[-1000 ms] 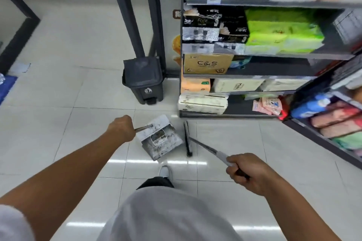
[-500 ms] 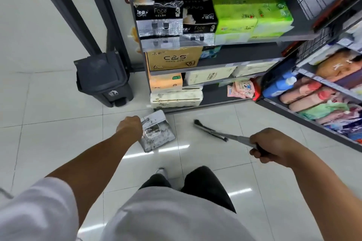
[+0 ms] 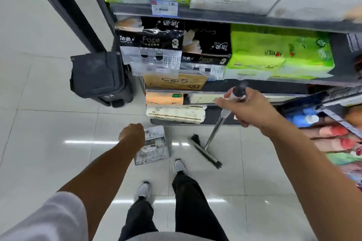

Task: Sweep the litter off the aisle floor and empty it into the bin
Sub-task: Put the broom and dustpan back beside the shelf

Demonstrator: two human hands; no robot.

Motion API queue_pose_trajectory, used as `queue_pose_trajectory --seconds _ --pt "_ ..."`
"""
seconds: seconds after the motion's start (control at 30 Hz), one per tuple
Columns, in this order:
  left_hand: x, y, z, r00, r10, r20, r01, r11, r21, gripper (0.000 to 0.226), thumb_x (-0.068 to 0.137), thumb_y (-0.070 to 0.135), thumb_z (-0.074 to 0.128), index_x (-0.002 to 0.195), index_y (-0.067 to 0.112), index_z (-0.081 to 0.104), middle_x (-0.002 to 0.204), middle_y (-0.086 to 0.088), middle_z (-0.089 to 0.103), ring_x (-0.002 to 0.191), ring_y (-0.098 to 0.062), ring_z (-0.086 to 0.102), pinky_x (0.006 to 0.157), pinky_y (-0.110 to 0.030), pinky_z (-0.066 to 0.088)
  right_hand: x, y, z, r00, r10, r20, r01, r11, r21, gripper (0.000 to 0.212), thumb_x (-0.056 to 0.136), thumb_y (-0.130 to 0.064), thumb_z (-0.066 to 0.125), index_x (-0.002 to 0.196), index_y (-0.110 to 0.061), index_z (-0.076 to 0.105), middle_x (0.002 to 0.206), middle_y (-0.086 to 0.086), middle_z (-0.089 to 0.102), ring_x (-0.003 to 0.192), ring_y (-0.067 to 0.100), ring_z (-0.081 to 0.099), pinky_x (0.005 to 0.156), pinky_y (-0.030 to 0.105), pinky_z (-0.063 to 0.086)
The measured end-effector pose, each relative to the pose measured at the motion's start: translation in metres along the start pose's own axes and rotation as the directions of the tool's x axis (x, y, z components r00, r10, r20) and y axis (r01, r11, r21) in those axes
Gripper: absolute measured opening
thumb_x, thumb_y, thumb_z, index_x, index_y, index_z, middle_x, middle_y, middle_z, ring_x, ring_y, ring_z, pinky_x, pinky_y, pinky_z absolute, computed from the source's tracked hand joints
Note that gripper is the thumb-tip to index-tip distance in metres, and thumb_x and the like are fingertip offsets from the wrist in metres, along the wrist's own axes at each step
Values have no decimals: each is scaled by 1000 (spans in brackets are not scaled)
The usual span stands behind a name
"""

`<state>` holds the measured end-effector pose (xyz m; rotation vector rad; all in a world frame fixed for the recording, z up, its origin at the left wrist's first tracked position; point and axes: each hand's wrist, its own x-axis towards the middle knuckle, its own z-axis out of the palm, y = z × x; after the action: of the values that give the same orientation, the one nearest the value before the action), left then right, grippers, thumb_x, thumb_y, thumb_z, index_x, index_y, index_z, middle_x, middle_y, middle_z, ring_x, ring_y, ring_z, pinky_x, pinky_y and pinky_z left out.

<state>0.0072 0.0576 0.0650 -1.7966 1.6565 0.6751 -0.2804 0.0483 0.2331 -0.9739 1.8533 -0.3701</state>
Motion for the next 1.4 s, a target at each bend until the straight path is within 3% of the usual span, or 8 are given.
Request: queue_pose_trajectory --seconds 0.07,0.37,0.63,0.77,0.9,1.1,1.27,1.4 --pt "14 13 -3 1000 -6 2 6 1000 8 30 85 10 57 115 9 62 108 -9 65 101 -26 64 79 -31 51 24 1 4 982 -143 -125 127 984 -125 36 75 -51 73 90 -19 67 70 -2 63 58 15 55 59 25 44" --pt "49 42 4 1000 -20 14 20 1000 23 30 86 11 60 115 10 61 108 -9 66 100 -25 65 80 -31 53 78 -53 1 967 -255 -19 238 926 -292 25 70 -28 71 77 -4 67 75 16 67 75 33 60 65 34 47" --pt "68 38 -8 996 -78 37 79 996 -37 33 81 7 63 114 9 61 107 -9 65 101 -27 65 79 -32 53 99 -86 -6 980 -165 111 191 940 -283 28 57 -31 71 75 -10 67 55 -2 48 48 16 38 47 23 27" --pt "73 36 -12 992 -120 48 124 988 -87 34 78 8 68 111 9 61 105 -9 65 100 -26 64 78 -31 52 107 -90 2 983 -180 27 182 964 -193 14 65 -19 69 67 -8 61 37 -9 38 40 14 32 43 23 27" --pt "76 41 -18 991 -131 35 135 977 -163 30 80 10 67 110 8 62 105 -11 65 100 -28 64 80 -32 54 122 -80 34 977 -205 49 211 948 -238 17 75 -22 69 65 -15 58 57 0 52 54 20 47 49 27 38" --pt "74 41 -23 993 -119 18 120 975 -185 27 82 12 61 109 7 63 102 -12 66 96 -28 65 78 -32 54 145 -73 66 909 -407 -83 353 862 -365 29 89 -30 62 105 -6 59 97 8 65 80 18 49 62 21 30" --pt "65 35 -32 992 -125 16 126 978 -163 28 80 11 62 107 8 63 99 -11 64 94 -28 65 77 -32 54 128 -62 84 873 -470 -129 421 860 -289 35 92 -19 61 121 -2 49 83 0 64 61 -7 45 49 -2 34" --pt "49 33 -48 992 -126 -21 122 981 -148 23 82 12 60 104 8 63 83 -7 54 83 -24 60 73 -30 52 113 -57 87 891 -442 -103 389 861 -327 46 91 -15 61 131 -2 43 87 2 62 64 4 52 51 6 37"
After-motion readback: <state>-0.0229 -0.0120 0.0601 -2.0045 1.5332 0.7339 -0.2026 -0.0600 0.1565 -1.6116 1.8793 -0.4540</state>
